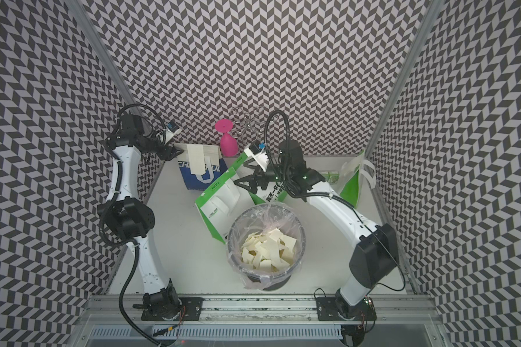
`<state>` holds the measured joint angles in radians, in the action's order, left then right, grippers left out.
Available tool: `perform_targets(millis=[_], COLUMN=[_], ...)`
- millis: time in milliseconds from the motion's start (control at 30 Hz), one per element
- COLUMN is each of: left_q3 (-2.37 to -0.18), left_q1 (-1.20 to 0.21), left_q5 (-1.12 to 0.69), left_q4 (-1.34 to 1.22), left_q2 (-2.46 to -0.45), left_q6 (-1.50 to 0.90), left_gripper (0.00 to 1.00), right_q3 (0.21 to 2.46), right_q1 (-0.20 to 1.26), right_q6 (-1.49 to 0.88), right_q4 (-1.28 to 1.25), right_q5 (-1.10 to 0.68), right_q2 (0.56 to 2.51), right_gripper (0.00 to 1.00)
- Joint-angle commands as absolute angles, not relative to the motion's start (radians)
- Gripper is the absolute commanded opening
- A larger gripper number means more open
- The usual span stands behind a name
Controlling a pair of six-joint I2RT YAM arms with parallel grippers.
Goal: Shred takeout receipts and throw away
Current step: Tear off the takeout receipt from the takeout bag.
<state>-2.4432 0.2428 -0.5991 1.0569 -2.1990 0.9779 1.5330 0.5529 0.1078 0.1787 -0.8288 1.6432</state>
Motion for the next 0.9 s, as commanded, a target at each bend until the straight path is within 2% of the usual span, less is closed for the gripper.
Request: perform_targets(millis=[0, 233, 667, 867], left_q3=[-2.476, -2.466, -2.338, -2.254], left_q1=[0.247, 0.247, 0.244, 0.243], left_q5=[-0.726, -0.779, -0.772, -0.794], left_q4=[1.072, 1.105, 1.153, 1.161], left_q2=[-2.202, -2.238, -2.14, -2.08], left_q6=[1.02, 1.035, 1.011, 0.989], left_gripper=[0.7, 0.64, 0.4, 0.25], right_q3=[1.563, 1.563, 1.563, 1.56], right_q1=[0.548, 0.548, 0.548, 0.548], right_q6=[0.12, 0.117, 0.097, 0.082], right_q4=[0.145, 0.135, 0.109, 0.096], right_q5=[-0.875, -0.897, -0.926, -0.947], right_q2=[1.668, 1.683, 1.687, 1.687], right_gripper=[0.93, 0.93, 0.92, 0.91])
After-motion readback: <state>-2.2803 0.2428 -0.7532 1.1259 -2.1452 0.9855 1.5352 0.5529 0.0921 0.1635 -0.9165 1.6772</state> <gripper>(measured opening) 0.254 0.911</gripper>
